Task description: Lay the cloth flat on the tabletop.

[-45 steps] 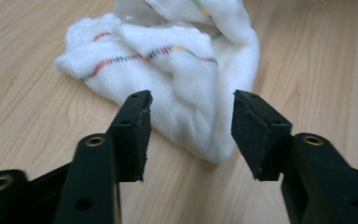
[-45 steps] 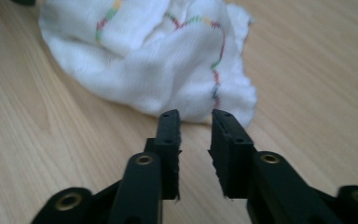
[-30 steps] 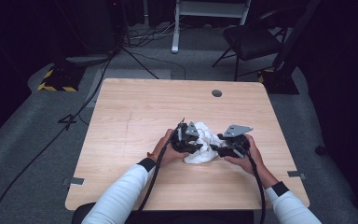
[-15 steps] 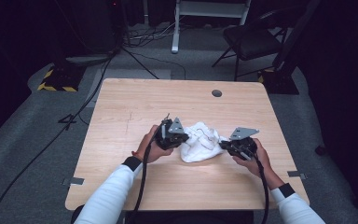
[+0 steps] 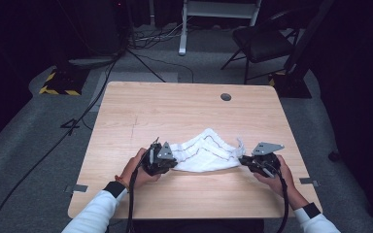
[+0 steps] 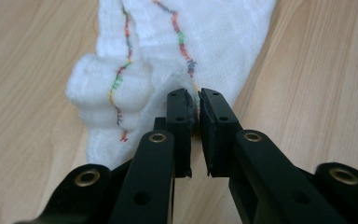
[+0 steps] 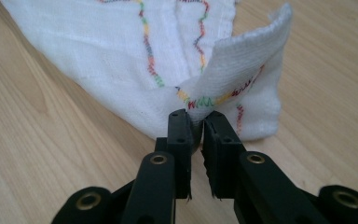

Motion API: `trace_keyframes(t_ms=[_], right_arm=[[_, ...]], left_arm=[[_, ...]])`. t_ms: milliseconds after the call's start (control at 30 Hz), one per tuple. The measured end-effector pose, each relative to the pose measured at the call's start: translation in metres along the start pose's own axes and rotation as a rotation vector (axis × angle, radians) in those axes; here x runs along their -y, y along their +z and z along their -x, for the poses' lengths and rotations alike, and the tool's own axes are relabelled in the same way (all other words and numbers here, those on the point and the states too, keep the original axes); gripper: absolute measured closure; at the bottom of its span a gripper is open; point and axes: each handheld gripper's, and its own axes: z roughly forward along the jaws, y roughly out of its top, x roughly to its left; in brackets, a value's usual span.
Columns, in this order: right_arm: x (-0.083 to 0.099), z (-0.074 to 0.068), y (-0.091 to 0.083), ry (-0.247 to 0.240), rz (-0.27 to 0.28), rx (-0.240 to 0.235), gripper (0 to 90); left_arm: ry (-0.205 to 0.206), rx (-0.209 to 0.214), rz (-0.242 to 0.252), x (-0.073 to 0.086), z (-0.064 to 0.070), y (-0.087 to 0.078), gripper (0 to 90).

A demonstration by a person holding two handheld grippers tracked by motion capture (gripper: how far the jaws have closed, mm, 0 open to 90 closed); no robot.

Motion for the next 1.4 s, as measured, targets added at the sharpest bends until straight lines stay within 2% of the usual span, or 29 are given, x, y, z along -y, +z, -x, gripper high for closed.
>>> trace_keyframes(t_ms=[167,200,233,267,300,333,367,400,433,467,600,733,767,867,933,967,1000,1033,1067,1100,1133,1200,1400], right_arm=[[0.012,-0.001,-0.003,0.02,-0.014,-0.005,79.5],[0.016,0.001,-0.007,0.028,-0.016,0.003,75.2],[0.016,0.001,-0.007,0.028,-0.016,0.003,75.2],[0.02,0.003,-0.012,0.037,-0.013,0.013,74.2],[0.022,0.004,-0.015,0.04,-0.012,0.02,71.3],[0.024,0.006,-0.018,0.042,-0.008,0.025,67.7],[0.024,0.006,-0.018,0.042,-0.008,0.025,67.7],[0.026,0.009,-0.024,0.059,0.004,0.048,62.8],[0.027,0.012,-0.028,0.067,0.014,0.053,59.2],[0.028,0.015,-0.031,0.079,0.023,0.065,57.8],[0.028,0.025,-0.043,0.117,0.067,0.099,54.4],[0.023,0.029,-0.046,0.117,0.093,0.124,52.6],[0.018,0.032,-0.046,0.113,0.106,0.125,52.5],[0.01,0.033,-0.037,0.082,0.106,0.115,52.7],[0.005,0.034,-0.025,0.053,0.072,0.108,53.8],[0.004,0.035,-0.018,0.048,0.05,0.103,54.1],[0.004,0.035,-0.018,0.048,0.05,0.103,54.1],[0.003,0.039,-0.005,0.027,-0.003,0.106,55.0],[0.004,0.041,0.0,0.031,-0.023,0.099,55.4],[0.004,0.041,0.0,0.031,-0.023,0.099,55.4],[0.008,0.044,0.006,0.048,-0.056,0.062,55.8],[0.012,0.042,0.008,0.035,-0.09,0.052,55.2],[0.021,0.038,0.005,0.041,-0.117,0.024,55.1]], left_arm=[[-0.034,-0.004,0.012,0.009,-0.002,-0.005,79.3],[-0.05,-0.016,0.019,0.011,-0.002,-0.007,76.5],[-0.059,-0.023,0.025,0.012,-0.003,-0.009,76.5],[-0.068,-0.023,0.033,0.014,-0.004,-0.011,72.6],[-0.088,-0.048,0.045,0.017,-0.007,-0.016,69.2],[-0.088,-0.048,0.045,0.017,-0.007,-0.016,68.5],[-0.098,-0.054,0.055,0.018,-0.009,-0.019,68.5],[-0.119,-0.085,0.074,0.019,-0.011,-0.023,62.8],[-0.119,-0.085,0.074,0.019,-0.011,-0.023,60.1],[-0.139,-0.094,0.085,0.018,-0.014,-0.023,59.0],[-0.148,-0.124,0.066,0.015,-0.018,-0.019,51.0],[-0.175,-0.137,0.041,0.016,-0.027,-0.014,47.9],[-0.19,-0.135,0.039,0.017,-0.031,-0.011,48.0],[-0.192,-0.126,0.014,0.017,-0.035,-0.005,49.0],[-0.188,-0.125,0.001,0.016,-0.037,0.001,50.5],[-0.179,-0.119,-0.011,0.016,-0.038,0.003,53.2],[-0.179,-0.119,-0.011,0.016,-0.038,0.003,56.9],[-0.171,-0.111,-0.019,0.016,-0.038,0.005,59.7],[-0.157,-0.107,-0.036,0.016,-0.038,0.008,64.4],[-0.145,-0.111,-0.051,0.016,-0.037,0.01,64.4],[-0.129,-0.105,-0.05,0.016,-0.038,0.011,70.1],[-0.119,-0.106,-0.051,0.016,-0.038,0.012,74.5],[-0.116,-0.123,-0.058,0.014,-0.044,0.014,80.3]])
